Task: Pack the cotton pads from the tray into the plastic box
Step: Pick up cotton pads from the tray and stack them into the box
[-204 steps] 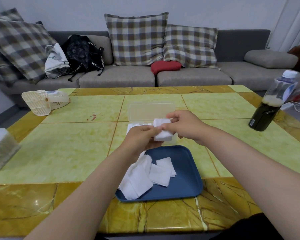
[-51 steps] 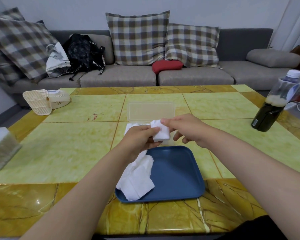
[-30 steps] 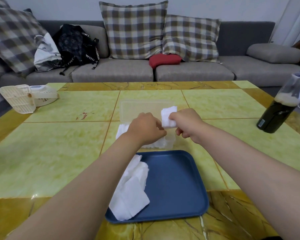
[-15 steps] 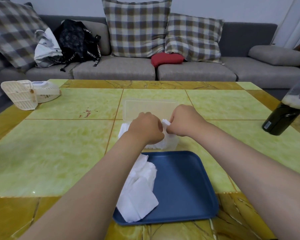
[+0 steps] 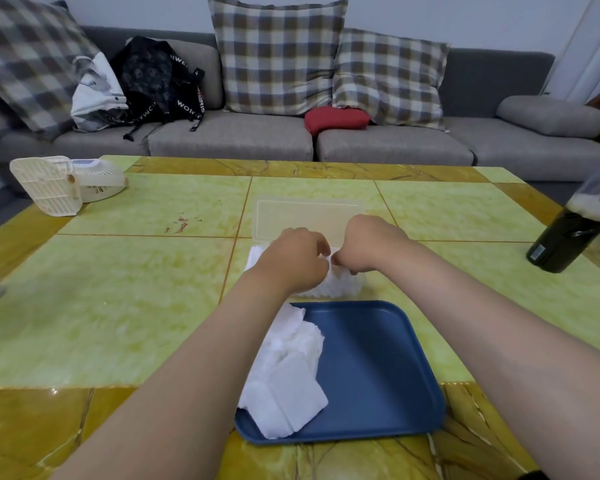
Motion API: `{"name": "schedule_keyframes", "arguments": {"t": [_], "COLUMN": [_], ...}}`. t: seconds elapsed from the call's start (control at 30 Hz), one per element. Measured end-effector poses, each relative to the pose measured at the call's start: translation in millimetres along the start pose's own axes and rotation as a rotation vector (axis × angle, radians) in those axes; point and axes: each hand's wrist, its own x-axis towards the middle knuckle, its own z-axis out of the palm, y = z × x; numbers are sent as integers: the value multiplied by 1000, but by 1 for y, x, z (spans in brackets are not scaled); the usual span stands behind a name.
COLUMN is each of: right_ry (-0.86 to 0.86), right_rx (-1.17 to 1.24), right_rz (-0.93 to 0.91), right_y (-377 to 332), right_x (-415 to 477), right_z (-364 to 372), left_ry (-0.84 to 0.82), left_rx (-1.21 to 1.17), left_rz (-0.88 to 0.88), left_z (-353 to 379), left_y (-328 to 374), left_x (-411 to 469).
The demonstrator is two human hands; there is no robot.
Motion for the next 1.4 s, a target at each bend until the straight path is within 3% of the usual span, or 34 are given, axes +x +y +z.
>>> {"name": "schedule_keyframes", "arguments": {"t": [0.23,0.33,0.4,0.5,0.57,0.67,0.83,0.97,1.13,1.2,1.4], "right_ry": [-102,20,110,119,30,-112,-117,-119,186,122,-210], "right_rx": [167,362,408,282,84,-43,-76,-69,130,215,54], "right_rz": [-70,-89,-155,-313,-431,-504,-507,-469,-574,-623,-731], "right_y": [10,29,39,45,45,49,58,55,33,19,-2], "right_x": [-3,-2,-10,-33,-43,-42,-37,-40,-65,-79,-107], "right_z": [4,1,3,13,22,36,38,37,13,7,22], "left_ry": [21,76,-15,-190,-228,-226,-174,-191,51,74,-337], "left_rx": [-35,102,186,302,321,244,421,259,-53,-54,108], "left_rz": [106,131,100,47,35,45,20,37,18,-14,-122], "left_z": [-2,-5,-4,4,10,14,8,4,-26,-40,-62], "left_y": [-12,-17,-20,-17,-10,1,-5,-9,-17,-23,-20], "left_x": [-22,-30,-34,-38,-36,-34,-42,-48,-65,-74,-100]}}
